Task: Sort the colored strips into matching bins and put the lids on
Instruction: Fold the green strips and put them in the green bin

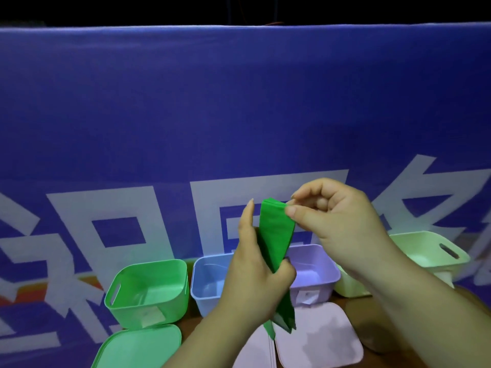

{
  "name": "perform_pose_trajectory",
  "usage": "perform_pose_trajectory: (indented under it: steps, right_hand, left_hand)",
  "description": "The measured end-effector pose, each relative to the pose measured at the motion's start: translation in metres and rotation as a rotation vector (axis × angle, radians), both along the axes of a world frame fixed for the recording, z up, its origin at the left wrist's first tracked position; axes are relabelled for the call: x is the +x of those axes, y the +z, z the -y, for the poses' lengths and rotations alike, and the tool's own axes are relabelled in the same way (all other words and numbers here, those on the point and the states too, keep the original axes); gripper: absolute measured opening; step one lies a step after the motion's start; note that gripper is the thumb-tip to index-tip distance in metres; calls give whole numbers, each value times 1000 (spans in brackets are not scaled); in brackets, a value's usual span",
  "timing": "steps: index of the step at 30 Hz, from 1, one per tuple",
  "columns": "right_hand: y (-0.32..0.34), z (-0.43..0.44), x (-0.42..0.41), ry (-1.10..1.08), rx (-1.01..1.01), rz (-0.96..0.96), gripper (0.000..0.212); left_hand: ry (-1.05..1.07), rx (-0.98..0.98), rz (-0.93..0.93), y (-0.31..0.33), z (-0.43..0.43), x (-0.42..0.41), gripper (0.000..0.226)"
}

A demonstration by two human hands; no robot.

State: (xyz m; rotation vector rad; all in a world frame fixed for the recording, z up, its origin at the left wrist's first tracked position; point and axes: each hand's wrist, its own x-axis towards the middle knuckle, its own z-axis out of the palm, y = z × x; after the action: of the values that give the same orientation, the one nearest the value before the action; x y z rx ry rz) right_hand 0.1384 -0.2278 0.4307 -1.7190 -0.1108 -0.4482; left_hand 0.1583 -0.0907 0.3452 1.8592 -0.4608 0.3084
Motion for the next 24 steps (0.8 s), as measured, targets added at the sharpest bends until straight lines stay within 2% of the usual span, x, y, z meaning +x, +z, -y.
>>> perform_pose_trajectory:
  steps: [10,14,18,24]
  right_hand:
    - [2,9,1,2,-25,-1,16]
    - [3,12,0,15,-51,14,16]
    - [5,18,-1,4,-128,13,19]
    - [7,23,-4,75,-140,0,20]
  left_hand:
    - [-119,-7,-62,-5,5,0,102]
    - [-183,-134,-156,-11,3,2,101]
    - [-249,-164,-202,-11,-2,-1,107]
    - [-318,-285,-152,7,-13,2,77]
